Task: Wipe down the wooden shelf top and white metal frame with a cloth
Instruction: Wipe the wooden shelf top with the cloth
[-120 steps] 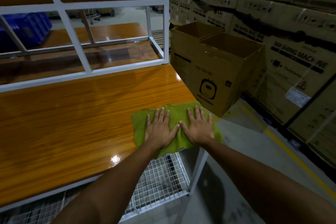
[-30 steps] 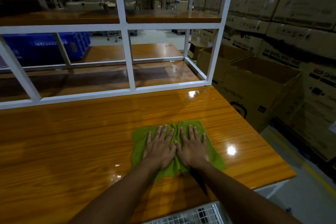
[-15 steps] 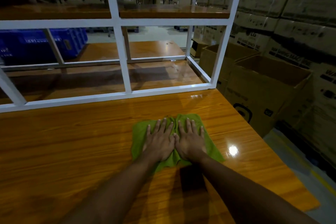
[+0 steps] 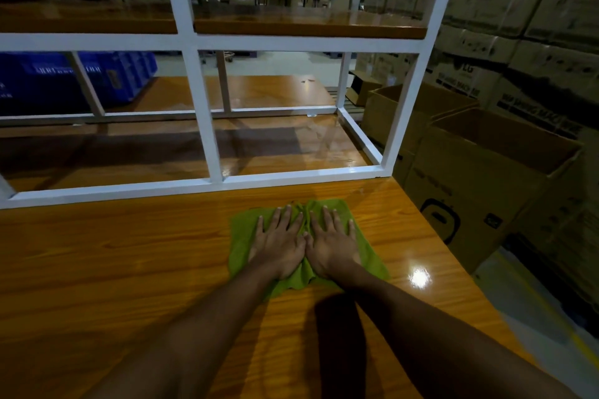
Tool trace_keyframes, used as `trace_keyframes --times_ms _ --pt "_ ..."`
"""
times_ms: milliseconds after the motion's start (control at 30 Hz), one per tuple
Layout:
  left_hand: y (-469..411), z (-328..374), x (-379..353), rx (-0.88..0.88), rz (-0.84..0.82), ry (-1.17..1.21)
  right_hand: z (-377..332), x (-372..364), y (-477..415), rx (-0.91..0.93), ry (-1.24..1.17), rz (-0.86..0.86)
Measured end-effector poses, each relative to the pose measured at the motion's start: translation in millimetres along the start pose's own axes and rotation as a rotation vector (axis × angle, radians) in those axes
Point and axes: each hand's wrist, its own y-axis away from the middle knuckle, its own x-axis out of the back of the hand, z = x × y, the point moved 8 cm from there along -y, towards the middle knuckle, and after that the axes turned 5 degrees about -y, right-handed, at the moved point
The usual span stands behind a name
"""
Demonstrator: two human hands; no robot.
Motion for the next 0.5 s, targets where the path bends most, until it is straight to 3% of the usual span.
trace_keyframes --times_ms 500 --pt "-82.3 45.5 5.5 0.070 -0.002 0.017 71.5 23.4 -68.3 -0.048 0.006 -0.012"
